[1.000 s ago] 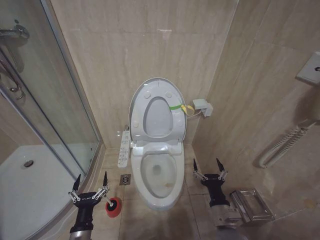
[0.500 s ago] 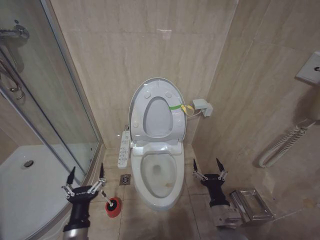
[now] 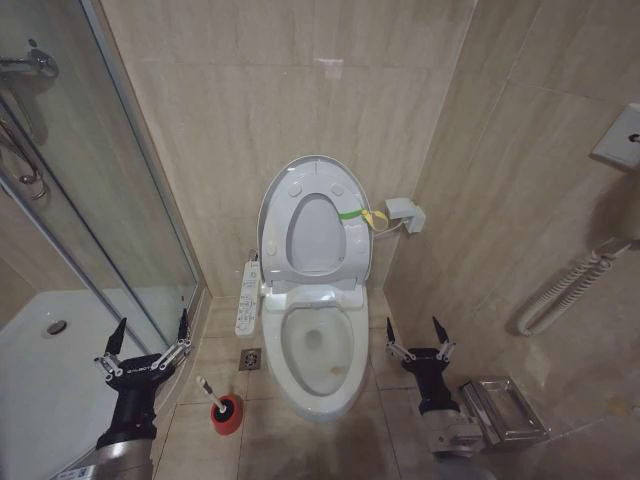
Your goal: Open the toilet lid, clean the toilet bowl with a toilet brush, close the toilet lid, and flush.
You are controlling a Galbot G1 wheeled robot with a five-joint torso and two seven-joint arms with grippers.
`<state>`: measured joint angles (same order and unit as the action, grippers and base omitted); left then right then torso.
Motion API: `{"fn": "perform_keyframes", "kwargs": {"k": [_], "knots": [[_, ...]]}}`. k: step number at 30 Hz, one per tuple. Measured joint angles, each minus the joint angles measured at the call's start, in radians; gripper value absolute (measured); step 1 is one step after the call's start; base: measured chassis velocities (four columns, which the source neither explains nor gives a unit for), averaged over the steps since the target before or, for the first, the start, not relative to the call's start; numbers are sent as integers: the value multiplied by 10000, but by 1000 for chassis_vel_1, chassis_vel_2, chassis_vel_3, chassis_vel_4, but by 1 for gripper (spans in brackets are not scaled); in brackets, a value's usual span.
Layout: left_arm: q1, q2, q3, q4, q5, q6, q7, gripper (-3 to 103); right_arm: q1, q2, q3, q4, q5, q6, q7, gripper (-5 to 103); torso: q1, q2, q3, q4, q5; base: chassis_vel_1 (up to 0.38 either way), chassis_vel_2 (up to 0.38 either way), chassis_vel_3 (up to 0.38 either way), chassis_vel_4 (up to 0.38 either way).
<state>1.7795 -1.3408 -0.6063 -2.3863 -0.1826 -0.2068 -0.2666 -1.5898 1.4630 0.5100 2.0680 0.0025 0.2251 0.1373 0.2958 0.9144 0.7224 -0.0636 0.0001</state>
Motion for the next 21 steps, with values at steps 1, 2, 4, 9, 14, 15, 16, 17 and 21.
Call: {"fn": "perform_keyframes", "kwargs": {"k": [1,2,4,9,14,15,16,17,21], "knots": [[0,0,0,0,0,0,0,99,0,0,0,0,0,0,0,100,0,0,0,0,0,0,0,0,0],[29,-39,34,36,90,14,-33,99,0,0,0,0,0,0,1,100,0,0,0,0,0,0,0,0,0],[6,-129,85,460,222,-10,-129,99,0,0,0,0,0,0,0,100,0,0,0,0,0,0,0,0,0],[-370,-246,45,2250,96,-510,-128,98,0,0,0,0,0,0,0,100,0,0,0,0,-2,0,0,0,0],[-649,-248,-50,3565,-343,-1623,639,98,0,0,0,0,0,0,1,100,0,0,0,0,-2,0,0,0,0],[-709,-258,-43,3854,-444,-1904,874,100,0,0,0,0,0,0,0,100,0,0,0,0,-2,0,0,0,0],[-800,-283,-33,4166,-549,-2220,1154,100,0,0,0,0,0,0,0,100,0,0,0,1,-3,0,0,0,0],[-907,-311,-18,4511,-627,-2492,1402,100,0,0,-1,0,0,0,0,100,0,0,0,0,-2,0,0,0,0],[-1217,-337,-2,5512,-733,-3028,1777,100,0,0,0,0,0,0,0,100,0,0,0,0,-2,0,0,0,0]]}}
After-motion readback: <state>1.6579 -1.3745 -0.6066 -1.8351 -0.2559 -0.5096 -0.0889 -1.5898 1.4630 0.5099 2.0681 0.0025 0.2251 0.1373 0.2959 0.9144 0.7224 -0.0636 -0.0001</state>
